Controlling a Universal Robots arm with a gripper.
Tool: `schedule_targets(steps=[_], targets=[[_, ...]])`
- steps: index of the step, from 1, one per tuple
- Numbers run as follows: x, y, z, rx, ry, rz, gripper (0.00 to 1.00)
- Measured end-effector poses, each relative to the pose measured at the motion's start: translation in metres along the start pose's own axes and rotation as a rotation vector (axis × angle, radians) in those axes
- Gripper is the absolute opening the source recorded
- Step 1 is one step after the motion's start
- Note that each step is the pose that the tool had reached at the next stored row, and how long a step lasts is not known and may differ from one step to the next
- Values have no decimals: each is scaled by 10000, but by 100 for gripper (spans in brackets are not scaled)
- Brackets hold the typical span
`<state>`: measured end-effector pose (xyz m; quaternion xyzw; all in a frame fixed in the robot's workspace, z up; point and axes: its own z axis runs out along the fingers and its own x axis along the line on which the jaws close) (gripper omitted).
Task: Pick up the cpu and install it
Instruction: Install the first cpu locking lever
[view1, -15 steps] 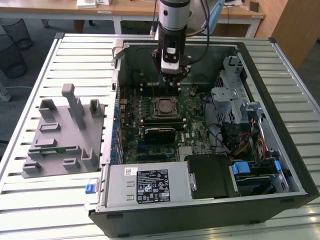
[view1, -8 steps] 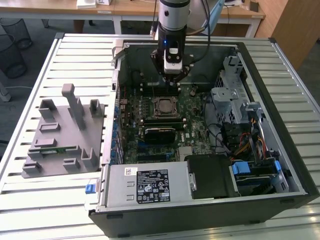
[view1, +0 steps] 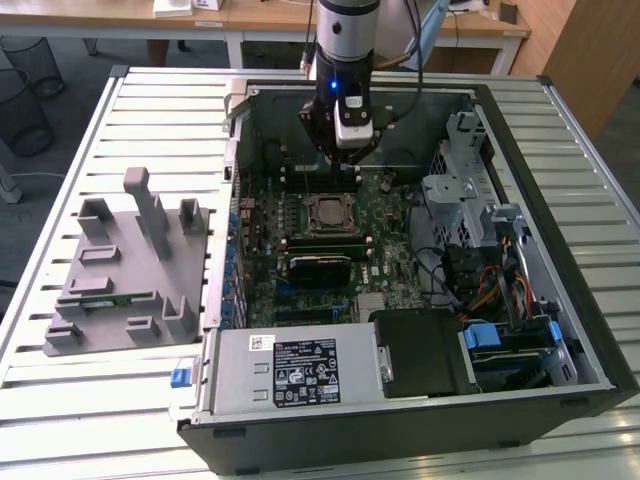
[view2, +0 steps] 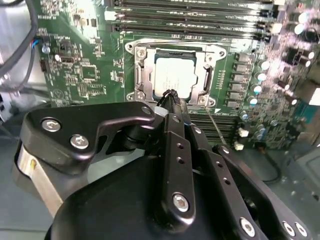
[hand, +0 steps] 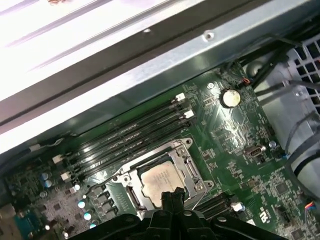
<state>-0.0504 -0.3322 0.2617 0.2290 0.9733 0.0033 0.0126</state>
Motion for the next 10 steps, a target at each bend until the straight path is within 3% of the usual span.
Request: schedule_targets(steps=[10], targets=[[0,0,3,-41,22,-1776,11]])
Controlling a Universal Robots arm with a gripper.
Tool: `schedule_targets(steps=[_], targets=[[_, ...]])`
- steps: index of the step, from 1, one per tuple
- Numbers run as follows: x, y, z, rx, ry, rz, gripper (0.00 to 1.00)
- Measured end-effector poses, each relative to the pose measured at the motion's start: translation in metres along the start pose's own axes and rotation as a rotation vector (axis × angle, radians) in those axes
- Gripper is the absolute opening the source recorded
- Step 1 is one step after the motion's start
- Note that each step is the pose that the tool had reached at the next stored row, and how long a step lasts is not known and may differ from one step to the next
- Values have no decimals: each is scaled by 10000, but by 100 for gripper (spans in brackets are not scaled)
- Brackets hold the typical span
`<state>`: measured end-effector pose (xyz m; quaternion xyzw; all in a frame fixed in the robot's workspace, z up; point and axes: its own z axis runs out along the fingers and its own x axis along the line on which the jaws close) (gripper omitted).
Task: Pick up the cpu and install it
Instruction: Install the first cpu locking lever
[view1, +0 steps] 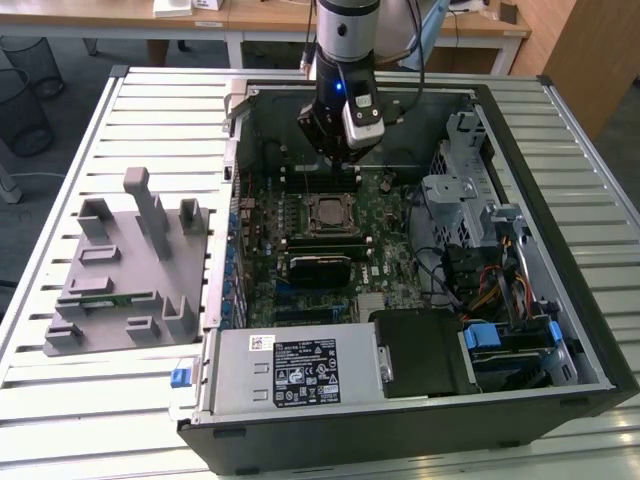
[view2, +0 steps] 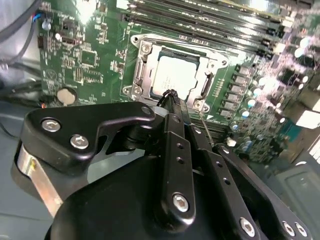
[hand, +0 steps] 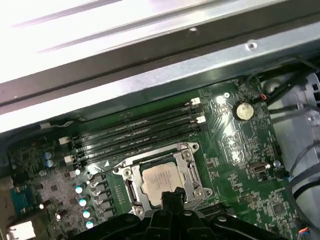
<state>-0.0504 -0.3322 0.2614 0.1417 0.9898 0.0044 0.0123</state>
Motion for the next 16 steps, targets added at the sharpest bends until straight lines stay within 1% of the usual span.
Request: schedule_targets(steps=[8,10,11,16], targets=[[0,0,3,-33,18,-1453,11],[4,-1,4,-17,15,-1754,11],[22,-7,4,-5,14,-1805,11],[177,-52,2,7,12,-1870,11]])
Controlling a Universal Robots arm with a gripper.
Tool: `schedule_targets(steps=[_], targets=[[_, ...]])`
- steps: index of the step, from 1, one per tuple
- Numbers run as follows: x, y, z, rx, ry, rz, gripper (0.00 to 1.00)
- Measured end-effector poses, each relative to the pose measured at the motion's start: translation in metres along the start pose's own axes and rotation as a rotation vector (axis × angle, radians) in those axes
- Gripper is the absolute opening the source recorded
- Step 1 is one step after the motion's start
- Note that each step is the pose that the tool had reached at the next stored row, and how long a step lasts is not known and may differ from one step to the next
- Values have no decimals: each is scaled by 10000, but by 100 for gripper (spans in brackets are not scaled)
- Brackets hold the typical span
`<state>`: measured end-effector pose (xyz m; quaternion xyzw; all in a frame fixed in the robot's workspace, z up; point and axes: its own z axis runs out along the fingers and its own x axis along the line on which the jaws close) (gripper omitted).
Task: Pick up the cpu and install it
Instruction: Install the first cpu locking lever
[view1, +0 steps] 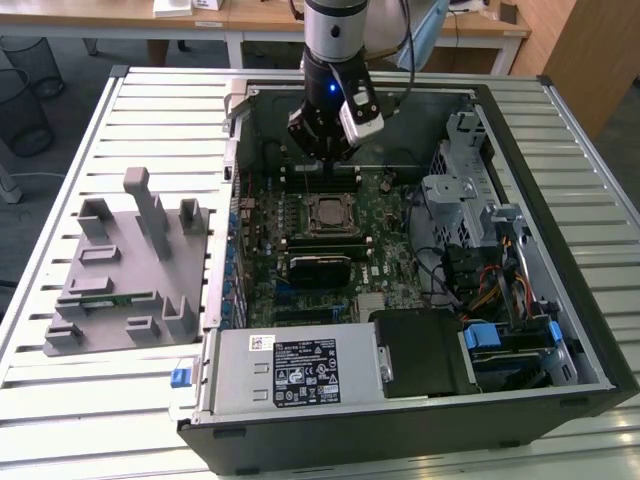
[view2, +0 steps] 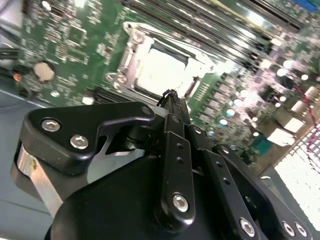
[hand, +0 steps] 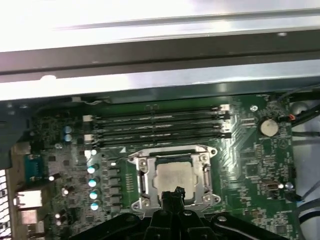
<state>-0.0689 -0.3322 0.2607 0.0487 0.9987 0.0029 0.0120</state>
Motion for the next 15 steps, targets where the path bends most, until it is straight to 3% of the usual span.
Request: schedule_targets(steps=[9,15], targets=[[266,-26,-2,-3,1,-80,11],[372,-29,4,-5,0,-92,11]])
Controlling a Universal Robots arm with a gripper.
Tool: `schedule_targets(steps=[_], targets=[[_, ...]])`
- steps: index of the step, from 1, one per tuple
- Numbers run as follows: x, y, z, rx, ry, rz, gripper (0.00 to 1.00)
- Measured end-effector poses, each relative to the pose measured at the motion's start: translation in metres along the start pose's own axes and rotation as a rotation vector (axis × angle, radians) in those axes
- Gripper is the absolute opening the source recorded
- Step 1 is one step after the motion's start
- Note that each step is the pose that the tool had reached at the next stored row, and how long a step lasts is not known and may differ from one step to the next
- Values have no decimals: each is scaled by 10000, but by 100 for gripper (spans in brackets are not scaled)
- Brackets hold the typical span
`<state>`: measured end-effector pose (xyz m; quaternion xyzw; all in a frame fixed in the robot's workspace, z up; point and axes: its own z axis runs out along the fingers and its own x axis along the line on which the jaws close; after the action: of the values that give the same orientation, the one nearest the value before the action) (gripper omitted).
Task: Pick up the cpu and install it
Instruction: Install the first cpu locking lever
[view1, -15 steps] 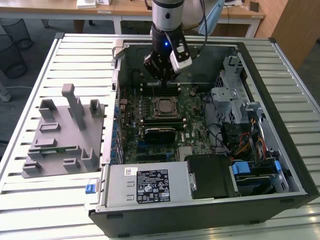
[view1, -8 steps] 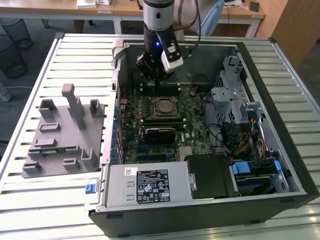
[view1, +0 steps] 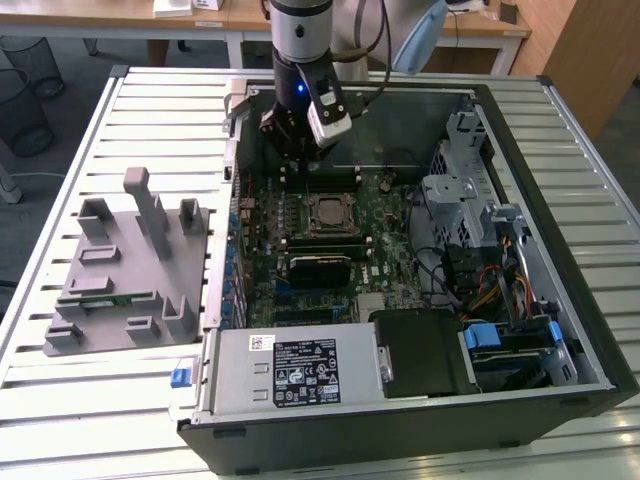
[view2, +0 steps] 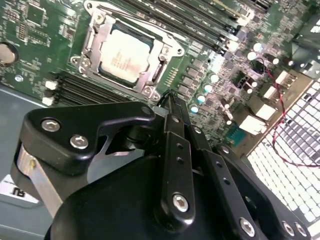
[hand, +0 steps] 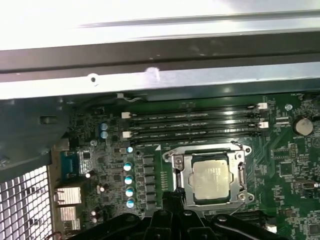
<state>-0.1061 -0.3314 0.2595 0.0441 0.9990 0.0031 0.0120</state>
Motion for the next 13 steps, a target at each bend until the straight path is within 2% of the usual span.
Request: schedule_targets(steps=[3,9,13], targets=[[51,13,3,2,1,-3,11],[86,154,10,-1,2,-112,11],[111,191,17,-7,2,-324,11]])
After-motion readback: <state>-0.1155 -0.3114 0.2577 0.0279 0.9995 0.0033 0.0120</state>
